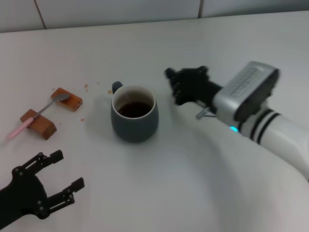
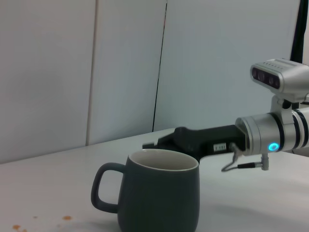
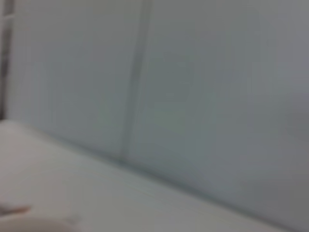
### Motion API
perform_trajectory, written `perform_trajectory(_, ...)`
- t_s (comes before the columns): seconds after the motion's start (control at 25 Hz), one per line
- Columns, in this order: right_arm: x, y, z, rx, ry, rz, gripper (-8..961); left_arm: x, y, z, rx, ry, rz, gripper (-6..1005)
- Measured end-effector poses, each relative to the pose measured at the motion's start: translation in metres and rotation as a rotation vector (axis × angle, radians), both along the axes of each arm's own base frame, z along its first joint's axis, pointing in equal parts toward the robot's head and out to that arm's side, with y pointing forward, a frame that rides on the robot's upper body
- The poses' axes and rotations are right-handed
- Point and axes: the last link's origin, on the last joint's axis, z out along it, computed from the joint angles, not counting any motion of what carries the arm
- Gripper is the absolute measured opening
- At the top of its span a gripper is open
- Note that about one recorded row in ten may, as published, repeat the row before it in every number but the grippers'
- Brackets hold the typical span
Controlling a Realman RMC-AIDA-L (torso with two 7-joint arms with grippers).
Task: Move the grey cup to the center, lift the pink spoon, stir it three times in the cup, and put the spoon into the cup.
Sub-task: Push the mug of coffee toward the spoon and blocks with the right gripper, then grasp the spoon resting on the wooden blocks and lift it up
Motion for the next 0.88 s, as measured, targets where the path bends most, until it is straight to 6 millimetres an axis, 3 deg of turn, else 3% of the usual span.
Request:
perform_trajectory(0.2, 0.04, -0.016, 0.057, 0.18, 0.218, -0.032, 22, 0.002, 0.002, -0.002, 0.004, 0.001, -0.007, 840)
perform_trajectory(0.28, 0.054, -0.033, 0.083, 0.207, 0.314, 0.004, 22, 0.003, 0.003, -0.002, 0.004, -0.001, -0.012, 840)
perform_trajectory(0.32, 0.066, -0.054, 0.104, 0.203, 0.365, 0.058, 22, 0.004, 0.005, -0.002, 0.004, -0.002, -0.017, 840)
perform_trajectory(0.4, 0.069, -0.063, 0.112, 0.194, 0.376, 0.087, 22, 0.004, 0.005, -0.002, 0.004, -0.002, -0.02, 840)
perform_trajectory(0.48, 0.074, -0.085, 0.123, 0.154, 0.378, 0.155, 23, 0.005, 0.007, -0.002, 0.004, -0.002, -0.025, 840)
perform_trajectory(0.52, 0.078, -0.106, 0.128, 0.089, 0.364, 0.21, 23, 0.006, 0.008, -0.002, 0.004, -0.003, -0.03, 840)
perform_trajectory(0.56, 0.078, -0.106, 0.128, 0.089, 0.364, 0.21, 23, 0.006, 0.008, -0.002, 0.004, -0.003, -0.03, 840)
perform_trajectory(0.72, 0.088, -0.14, 0.121, -0.113, 0.291, 0.242, 23, 0.009, 0.011, -0.003, 0.001, -0.004, -0.04, 840)
perform_trajectory(0.88, 0.097, -0.147, 0.112, -0.221, 0.23, 0.2, 23, 0.009, 0.011, -0.004, -0.007, -0.002, -0.046, 841)
